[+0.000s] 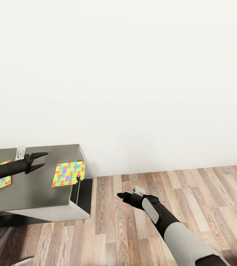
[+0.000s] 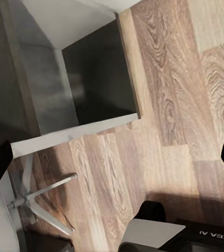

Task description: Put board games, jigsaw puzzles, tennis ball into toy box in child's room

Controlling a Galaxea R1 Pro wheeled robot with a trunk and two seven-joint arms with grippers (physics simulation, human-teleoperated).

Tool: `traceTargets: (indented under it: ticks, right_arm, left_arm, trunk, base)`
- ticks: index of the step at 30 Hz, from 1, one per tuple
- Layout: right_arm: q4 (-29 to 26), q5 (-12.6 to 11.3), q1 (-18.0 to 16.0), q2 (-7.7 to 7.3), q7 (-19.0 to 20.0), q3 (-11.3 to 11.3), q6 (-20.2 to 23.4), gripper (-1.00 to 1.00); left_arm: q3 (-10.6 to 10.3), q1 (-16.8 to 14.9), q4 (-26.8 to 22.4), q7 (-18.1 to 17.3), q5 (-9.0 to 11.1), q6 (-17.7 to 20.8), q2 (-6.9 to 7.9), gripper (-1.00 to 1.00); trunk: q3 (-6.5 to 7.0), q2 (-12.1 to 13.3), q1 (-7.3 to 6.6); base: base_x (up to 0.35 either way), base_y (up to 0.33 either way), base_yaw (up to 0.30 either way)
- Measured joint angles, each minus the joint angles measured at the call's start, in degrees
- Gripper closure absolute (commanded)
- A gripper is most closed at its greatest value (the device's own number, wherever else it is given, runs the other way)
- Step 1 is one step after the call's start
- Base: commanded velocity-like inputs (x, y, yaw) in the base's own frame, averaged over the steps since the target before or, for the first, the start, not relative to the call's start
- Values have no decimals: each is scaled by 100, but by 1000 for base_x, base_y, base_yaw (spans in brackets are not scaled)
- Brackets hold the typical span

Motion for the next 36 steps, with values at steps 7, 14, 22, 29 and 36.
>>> traceTargets:
  ticks: [7,14,22,29,36]
  right_arm:
    - [-3,-1,7,7,2,13,-6,-100]
    - [-3,-1,9,10,3,15,-12,-100]
    - [0,0,10,10,5,20,-14,-100]
    - [1,1,15,10,3,24,-22,-100]
    - [0,1,16,10,2,28,-23,-100]
  left_arm:
    - [0,0,0,0,-1,0,0,-100]
    - [0,0,0,0,-1,0,-8,-100]
    - [0,0,0,0,-1,0,-6,-100]
    - [0,0,0,0,-2,0,-7,-100]
    - [0,1,0,-1,0,-1,-8,-100]
  trunk:
    - [0,0,0]
    - [0,0,0]
    - [0,0,0]
    - [0,0,-1]
    - [24,0,0]
  base:
    - [0,0,24]
    - [0,0,0]
    - [9,0,0]
    - [109,24,16]
    - [29,7,191]
